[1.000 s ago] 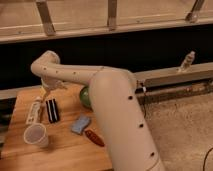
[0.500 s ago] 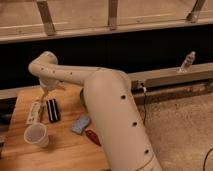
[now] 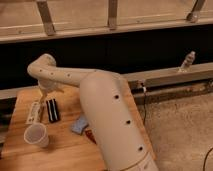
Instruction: Place the eraser in the ceramic cup
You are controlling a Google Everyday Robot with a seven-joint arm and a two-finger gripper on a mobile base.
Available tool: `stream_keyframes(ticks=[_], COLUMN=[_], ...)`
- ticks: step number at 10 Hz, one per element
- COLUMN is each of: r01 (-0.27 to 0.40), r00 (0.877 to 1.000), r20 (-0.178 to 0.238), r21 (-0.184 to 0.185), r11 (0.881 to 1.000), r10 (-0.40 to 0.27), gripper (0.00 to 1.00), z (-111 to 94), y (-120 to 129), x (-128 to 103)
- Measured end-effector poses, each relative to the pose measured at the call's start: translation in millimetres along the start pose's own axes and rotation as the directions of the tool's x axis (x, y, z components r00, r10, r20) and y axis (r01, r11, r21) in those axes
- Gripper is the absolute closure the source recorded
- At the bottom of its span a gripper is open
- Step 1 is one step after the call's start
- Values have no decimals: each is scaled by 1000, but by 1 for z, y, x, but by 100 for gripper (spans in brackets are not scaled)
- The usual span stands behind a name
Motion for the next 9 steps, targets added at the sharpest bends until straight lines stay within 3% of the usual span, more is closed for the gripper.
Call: stream_keyframes(ticks=[9], r01=[-75], r00=[992], r20=[-106], r21=[-37], r11=[996], r10=[71], gripper=[20], z=[61], y=[-11], x=[-4])
